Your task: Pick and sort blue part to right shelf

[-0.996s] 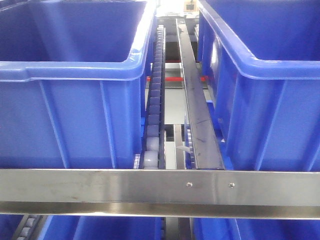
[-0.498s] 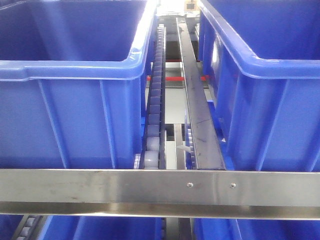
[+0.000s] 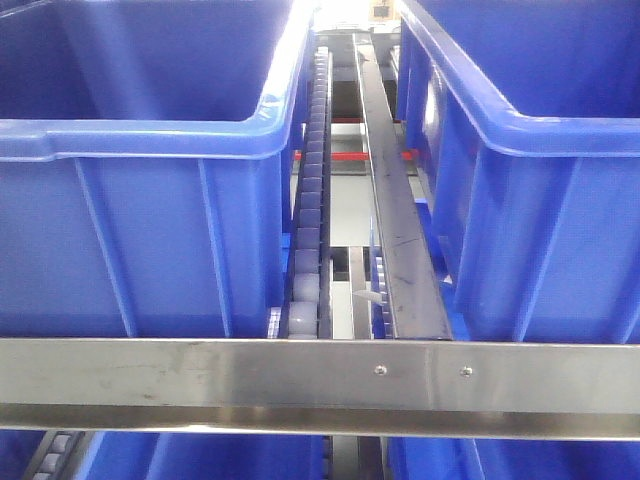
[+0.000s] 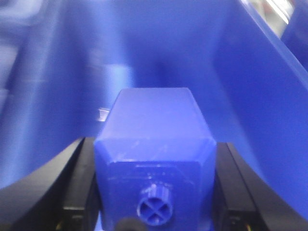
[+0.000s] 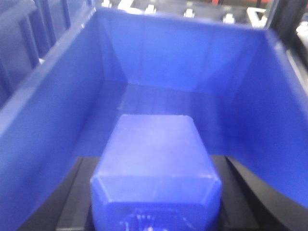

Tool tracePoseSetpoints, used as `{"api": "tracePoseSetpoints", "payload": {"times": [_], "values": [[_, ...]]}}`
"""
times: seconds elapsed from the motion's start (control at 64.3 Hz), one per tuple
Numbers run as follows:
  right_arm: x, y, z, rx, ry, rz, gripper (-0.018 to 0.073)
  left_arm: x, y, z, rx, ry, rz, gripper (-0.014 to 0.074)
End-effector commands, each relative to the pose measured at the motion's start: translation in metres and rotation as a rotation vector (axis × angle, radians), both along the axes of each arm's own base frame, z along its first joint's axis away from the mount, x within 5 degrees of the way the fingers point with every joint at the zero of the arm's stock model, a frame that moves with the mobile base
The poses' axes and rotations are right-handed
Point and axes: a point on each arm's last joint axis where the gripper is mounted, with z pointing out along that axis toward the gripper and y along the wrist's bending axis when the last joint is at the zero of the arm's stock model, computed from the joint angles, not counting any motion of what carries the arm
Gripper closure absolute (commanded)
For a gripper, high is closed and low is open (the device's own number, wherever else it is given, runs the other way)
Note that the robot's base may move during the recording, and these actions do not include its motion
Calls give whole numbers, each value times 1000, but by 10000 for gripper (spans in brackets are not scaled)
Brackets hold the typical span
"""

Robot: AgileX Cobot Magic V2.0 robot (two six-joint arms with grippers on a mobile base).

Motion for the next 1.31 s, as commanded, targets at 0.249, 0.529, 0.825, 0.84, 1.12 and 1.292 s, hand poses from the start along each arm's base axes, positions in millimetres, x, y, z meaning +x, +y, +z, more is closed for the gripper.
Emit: {"api": "tracePoseSetpoints", "payload": {"times": [0.249,0.529,0.825,0.84,1.12,1.292], "values": [[14,0,15,-5,-116,4,148,26,-29,-3,-24,-72,-47,207],[14,0,15,-5,-111,4,146,27,-29,-4,-22,-66,-47,191],[14,0,14,18,-102,-4,-29,27,-29,-5,-22,-64,-48,-87],[14,0,14,25,-102,-6,-29,27,-29,-5,-22,-64,-48,-86],[14,-1,12,61,-81,-18,-30,27,-30,-6,-10,-49,-57,-86],[14,-1,12,61,-82,-18,54,26,-29,-6,-4,-53,-57,24]]}}
